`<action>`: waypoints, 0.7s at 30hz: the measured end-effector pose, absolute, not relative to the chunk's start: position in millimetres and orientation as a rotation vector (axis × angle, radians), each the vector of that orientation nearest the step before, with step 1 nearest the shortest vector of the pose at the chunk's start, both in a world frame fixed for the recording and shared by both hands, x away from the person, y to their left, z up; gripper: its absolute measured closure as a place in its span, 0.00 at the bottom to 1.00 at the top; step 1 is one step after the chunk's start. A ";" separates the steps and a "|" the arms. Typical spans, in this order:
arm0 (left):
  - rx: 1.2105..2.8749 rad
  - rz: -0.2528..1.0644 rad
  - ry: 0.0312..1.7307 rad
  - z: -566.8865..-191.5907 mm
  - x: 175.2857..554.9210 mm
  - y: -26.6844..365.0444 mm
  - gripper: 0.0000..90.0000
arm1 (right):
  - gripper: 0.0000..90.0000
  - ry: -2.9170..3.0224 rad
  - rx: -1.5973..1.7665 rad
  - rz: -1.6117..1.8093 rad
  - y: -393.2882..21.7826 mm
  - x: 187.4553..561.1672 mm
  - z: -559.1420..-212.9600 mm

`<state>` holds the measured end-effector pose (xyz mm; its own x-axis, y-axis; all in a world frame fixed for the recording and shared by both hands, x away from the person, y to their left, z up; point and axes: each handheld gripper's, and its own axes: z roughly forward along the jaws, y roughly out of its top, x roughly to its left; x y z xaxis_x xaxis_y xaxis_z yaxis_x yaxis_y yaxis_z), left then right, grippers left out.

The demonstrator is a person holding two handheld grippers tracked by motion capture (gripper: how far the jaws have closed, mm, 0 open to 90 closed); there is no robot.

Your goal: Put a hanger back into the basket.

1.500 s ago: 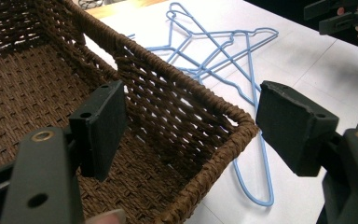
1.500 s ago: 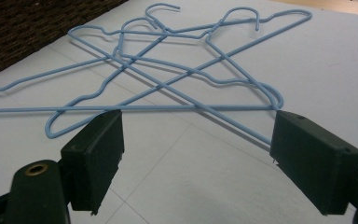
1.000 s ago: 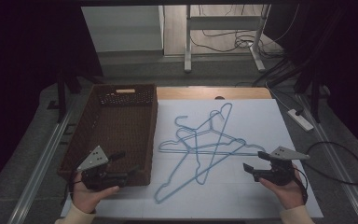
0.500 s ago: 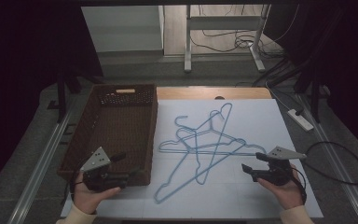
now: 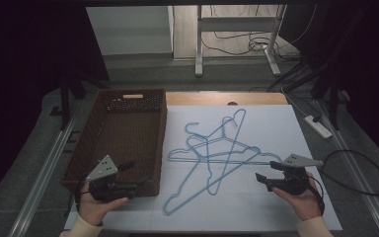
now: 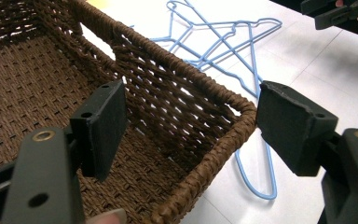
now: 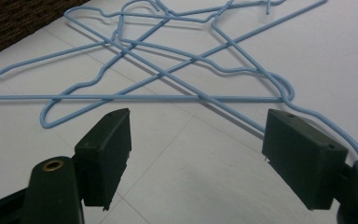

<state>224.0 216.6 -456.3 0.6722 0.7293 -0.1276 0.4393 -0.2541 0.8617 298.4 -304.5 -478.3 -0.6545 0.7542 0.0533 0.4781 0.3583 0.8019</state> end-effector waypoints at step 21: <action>1.905 0.371 0.913 -457.0 225.7 213.1 0.29 | 0.29 2.349 1.156 1.101 -254.9 376.6 -459.0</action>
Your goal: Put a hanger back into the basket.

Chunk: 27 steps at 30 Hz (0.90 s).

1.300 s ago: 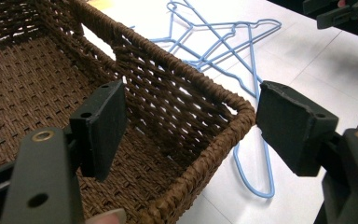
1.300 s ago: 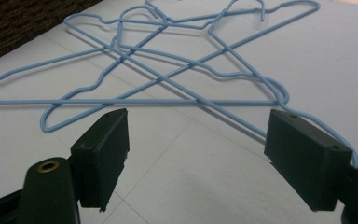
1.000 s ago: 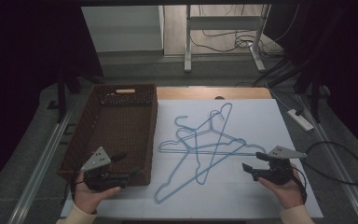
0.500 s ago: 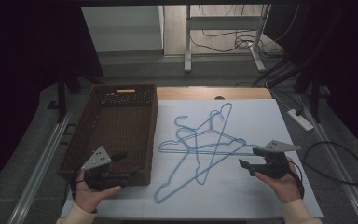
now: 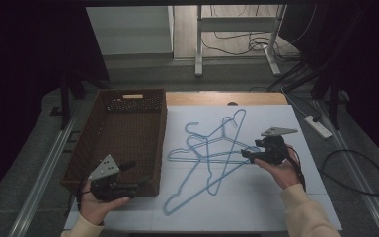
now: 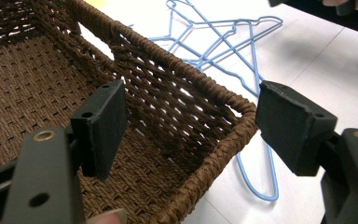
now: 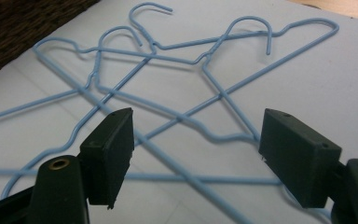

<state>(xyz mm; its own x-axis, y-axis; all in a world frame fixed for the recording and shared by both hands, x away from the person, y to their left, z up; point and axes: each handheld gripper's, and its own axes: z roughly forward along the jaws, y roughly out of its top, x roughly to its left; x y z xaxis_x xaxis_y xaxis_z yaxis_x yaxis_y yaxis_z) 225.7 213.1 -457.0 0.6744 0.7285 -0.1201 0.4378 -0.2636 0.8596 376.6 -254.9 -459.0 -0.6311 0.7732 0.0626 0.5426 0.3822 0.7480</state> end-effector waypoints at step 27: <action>1.903 0.369 0.908 -457.0 225.7 214.4 0.29 | 0.50 2.392 1.382 0.959 -186.0 486.1 -488.2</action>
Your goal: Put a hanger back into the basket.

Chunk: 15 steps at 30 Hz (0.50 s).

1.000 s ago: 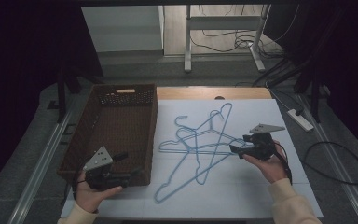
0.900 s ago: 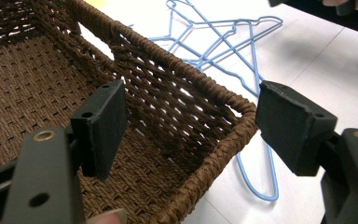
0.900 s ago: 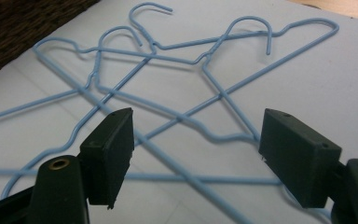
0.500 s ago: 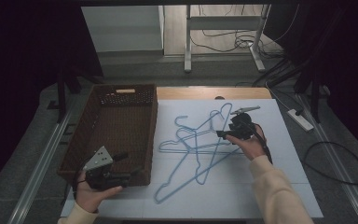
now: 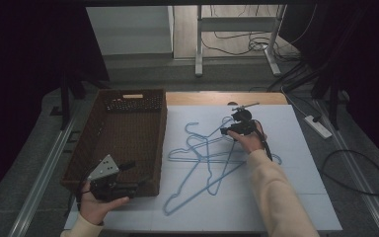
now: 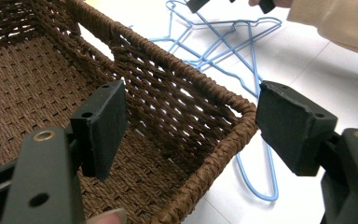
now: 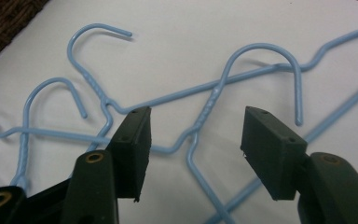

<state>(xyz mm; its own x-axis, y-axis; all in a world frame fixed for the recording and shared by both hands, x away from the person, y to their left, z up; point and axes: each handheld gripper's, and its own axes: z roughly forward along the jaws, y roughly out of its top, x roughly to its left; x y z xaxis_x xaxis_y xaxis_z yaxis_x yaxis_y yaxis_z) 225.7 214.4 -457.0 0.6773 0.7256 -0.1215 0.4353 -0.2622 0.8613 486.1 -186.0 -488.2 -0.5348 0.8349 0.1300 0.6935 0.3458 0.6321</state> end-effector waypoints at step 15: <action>1.900 0.372 0.910 -456.7 225.2 215.8 0.29 | 0.68 2.368 1.439 0.839 -169.3 509.8 -504.0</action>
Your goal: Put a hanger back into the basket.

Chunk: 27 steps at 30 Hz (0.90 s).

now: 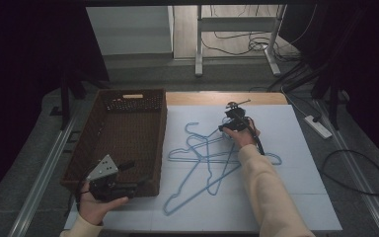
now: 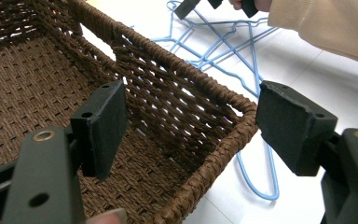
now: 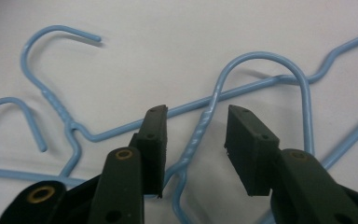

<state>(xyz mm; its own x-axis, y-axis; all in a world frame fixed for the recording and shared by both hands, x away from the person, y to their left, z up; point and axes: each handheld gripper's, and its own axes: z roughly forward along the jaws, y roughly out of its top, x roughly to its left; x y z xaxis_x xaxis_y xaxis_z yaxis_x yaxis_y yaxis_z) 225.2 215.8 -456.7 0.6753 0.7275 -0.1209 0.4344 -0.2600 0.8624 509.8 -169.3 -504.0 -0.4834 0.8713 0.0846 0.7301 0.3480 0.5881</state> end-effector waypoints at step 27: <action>1.897 0.372 0.908 -455.7 224.9 215.6 0.29 | 1.00 2.260 1.652 0.976 -170.0 507.3 -496.9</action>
